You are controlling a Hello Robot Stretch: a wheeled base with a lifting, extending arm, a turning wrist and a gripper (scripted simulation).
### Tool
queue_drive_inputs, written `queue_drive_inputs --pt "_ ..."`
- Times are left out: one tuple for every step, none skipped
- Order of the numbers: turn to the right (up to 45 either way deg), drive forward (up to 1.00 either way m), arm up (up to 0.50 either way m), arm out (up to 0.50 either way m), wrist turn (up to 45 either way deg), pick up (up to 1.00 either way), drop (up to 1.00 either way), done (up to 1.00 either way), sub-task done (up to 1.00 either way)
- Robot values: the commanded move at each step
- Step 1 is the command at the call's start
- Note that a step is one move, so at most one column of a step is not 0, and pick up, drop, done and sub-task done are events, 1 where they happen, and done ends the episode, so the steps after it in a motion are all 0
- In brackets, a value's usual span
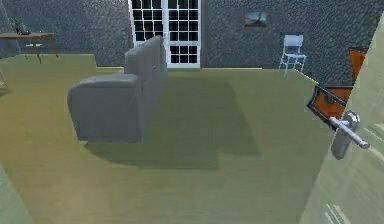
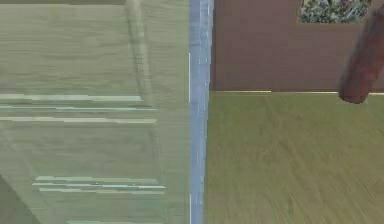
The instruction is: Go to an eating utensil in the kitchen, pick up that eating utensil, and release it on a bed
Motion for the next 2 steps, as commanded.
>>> queue_drive_inputs --pt "0.0 1.00 0.00 0.00 0.0 0.00 0.00 0.00 0.00" --pt "0.0 1.00 0.00 0.00 0.0 0.00 0.00 0.00 0.00"
